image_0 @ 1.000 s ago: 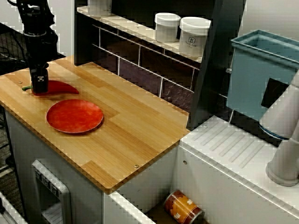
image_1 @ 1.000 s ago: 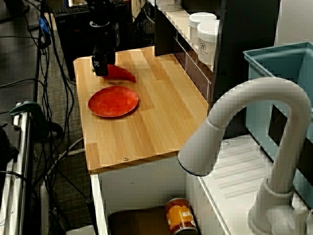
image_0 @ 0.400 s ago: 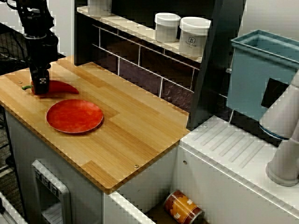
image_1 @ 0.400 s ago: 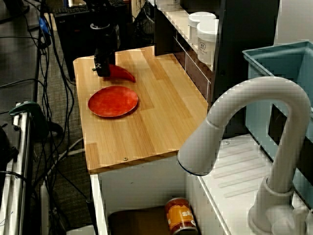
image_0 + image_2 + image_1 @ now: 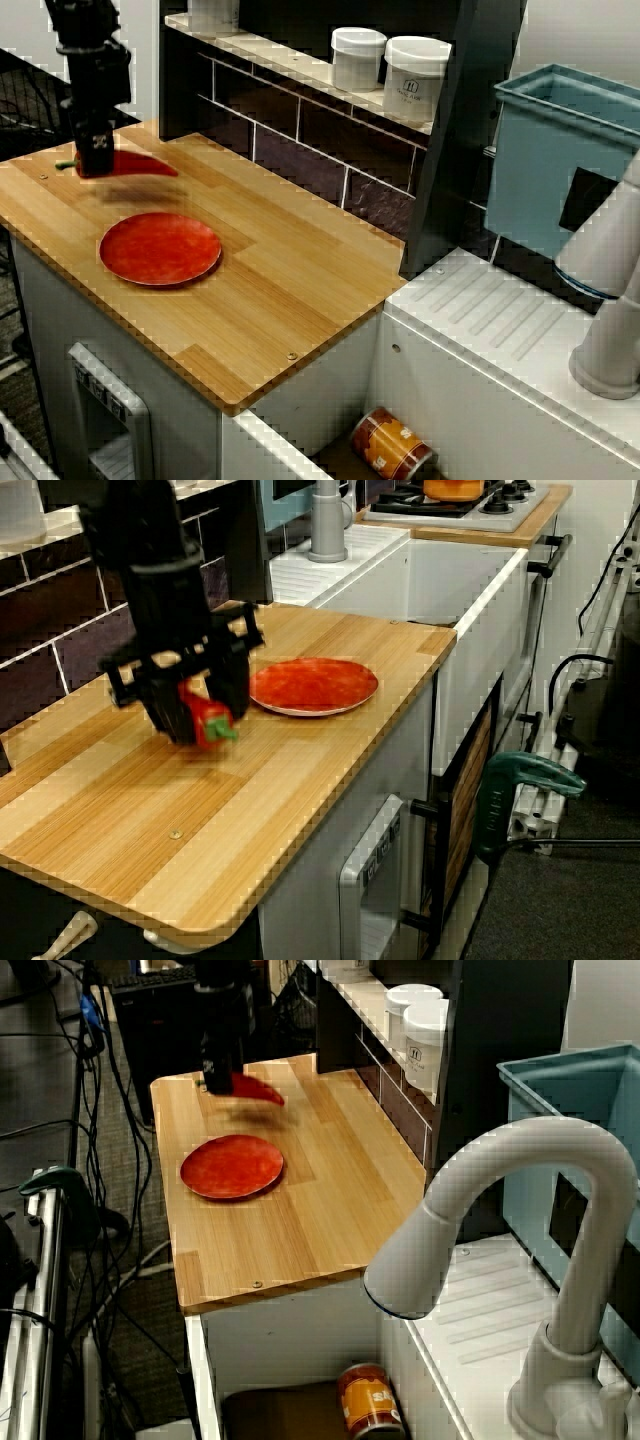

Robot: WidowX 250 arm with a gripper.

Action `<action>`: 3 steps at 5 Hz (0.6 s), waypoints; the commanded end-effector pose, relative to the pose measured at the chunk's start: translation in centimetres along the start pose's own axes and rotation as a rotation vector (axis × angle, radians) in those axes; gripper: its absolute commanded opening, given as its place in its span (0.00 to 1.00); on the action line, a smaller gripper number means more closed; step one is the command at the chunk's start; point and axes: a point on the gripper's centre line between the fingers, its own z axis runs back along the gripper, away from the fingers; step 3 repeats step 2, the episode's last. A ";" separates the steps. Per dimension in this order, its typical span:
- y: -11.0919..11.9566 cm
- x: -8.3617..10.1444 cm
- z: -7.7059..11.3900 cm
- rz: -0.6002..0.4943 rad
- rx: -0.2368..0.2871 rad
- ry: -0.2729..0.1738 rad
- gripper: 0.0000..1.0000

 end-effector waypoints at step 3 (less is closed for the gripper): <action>-5.9 0.4 5.8 -0.259 0.000 -0.125 0.00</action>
